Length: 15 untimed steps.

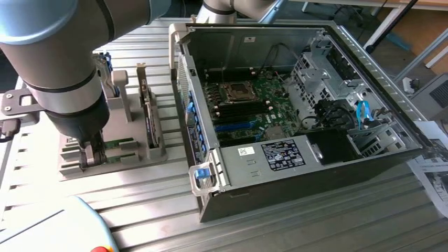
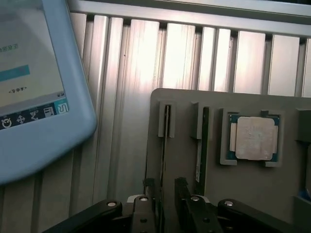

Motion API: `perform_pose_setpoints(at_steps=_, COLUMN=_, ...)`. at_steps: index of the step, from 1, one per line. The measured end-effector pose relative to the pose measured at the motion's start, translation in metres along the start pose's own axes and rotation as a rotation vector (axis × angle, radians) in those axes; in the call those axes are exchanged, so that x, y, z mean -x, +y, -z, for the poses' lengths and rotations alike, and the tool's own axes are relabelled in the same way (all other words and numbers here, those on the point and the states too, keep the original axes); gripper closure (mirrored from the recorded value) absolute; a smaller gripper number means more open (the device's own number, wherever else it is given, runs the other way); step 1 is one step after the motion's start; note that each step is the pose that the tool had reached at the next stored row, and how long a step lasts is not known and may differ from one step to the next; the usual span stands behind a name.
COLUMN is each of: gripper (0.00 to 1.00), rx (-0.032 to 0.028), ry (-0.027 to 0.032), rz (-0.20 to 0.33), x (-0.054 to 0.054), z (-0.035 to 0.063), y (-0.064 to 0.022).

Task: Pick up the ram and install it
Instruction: 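Pick up the ram and move it above insertion slot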

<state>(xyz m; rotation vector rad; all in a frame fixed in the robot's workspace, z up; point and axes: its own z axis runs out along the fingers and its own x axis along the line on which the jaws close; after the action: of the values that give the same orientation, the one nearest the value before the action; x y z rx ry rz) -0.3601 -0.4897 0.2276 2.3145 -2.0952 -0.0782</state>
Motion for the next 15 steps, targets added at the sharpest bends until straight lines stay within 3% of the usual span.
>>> perform_pose_setpoints(at_steps=8, gripper=0.70, rx=0.0006, ry=0.0011, rz=0.022, x=0.000, z=-0.0233, y=-0.0005)
perform_pose_setpoints(at_steps=15, gripper=0.70, rx=0.0006, ry=0.0011, rz=0.022, x=0.000, z=-0.0258, y=-0.0005)
